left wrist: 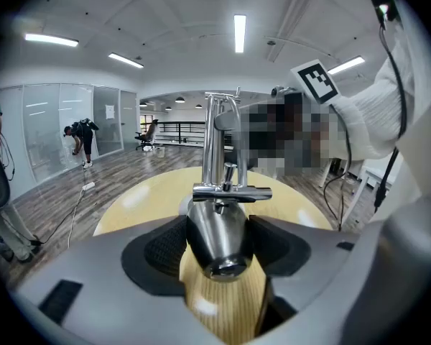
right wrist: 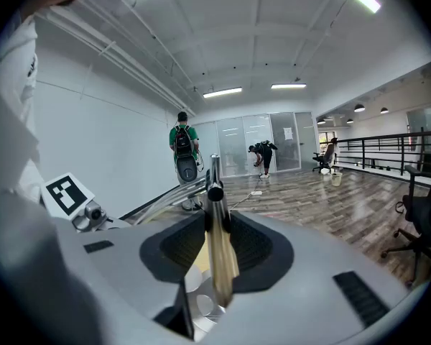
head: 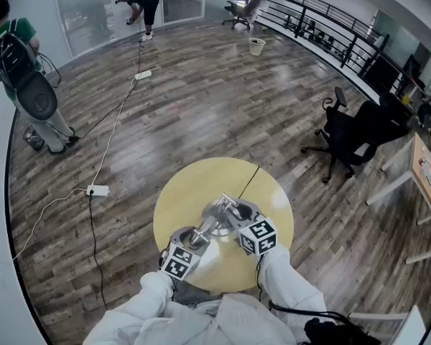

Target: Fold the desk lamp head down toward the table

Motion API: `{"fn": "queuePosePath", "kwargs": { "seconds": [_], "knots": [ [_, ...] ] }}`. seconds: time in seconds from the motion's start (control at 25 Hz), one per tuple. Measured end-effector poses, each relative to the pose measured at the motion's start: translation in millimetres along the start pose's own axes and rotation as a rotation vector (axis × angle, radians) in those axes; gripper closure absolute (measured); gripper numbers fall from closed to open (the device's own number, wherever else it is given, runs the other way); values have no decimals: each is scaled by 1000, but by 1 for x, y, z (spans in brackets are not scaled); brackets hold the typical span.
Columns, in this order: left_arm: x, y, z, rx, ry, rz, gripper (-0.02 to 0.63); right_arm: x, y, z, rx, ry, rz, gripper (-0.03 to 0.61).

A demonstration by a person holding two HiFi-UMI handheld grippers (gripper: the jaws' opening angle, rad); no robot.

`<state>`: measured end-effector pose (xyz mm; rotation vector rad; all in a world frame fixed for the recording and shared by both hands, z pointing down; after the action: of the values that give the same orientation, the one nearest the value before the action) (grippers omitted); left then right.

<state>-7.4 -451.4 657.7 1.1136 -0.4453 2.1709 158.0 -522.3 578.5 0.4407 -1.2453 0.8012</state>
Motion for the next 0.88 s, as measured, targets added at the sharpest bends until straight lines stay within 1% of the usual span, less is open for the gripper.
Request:
{"fn": "queuePosePath", "kwargs": {
  "seconds": [0.2, 0.32, 0.68, 0.88],
  "knots": [
    [2, 2, 8, 7, 18, -5, 344, -1, 0, 1, -1, 6, 4, 463],
    [1, 4, 10, 9, 6, -1, 344, -1, 1, 2, 0, 9, 0, 463],
    [1, 5, 12, 12, 21, -9, 342, 0, 3, 3, 7, 16, 3, 463],
    [1, 5, 11, 11, 12, -5, 342, -2, 4, 3, 15, 11, -4, 463]
  ]
}}
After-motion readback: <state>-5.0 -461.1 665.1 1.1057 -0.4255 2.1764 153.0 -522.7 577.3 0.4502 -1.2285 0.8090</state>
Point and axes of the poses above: the fingertips, and each gripper's own axes: z forward along the fingers, y to its left, x out of its underside, the point moved 8 cm from there along -z, backward along the fingers, and after that the axes turned 2 degrees about z, right-handed, at the moved point
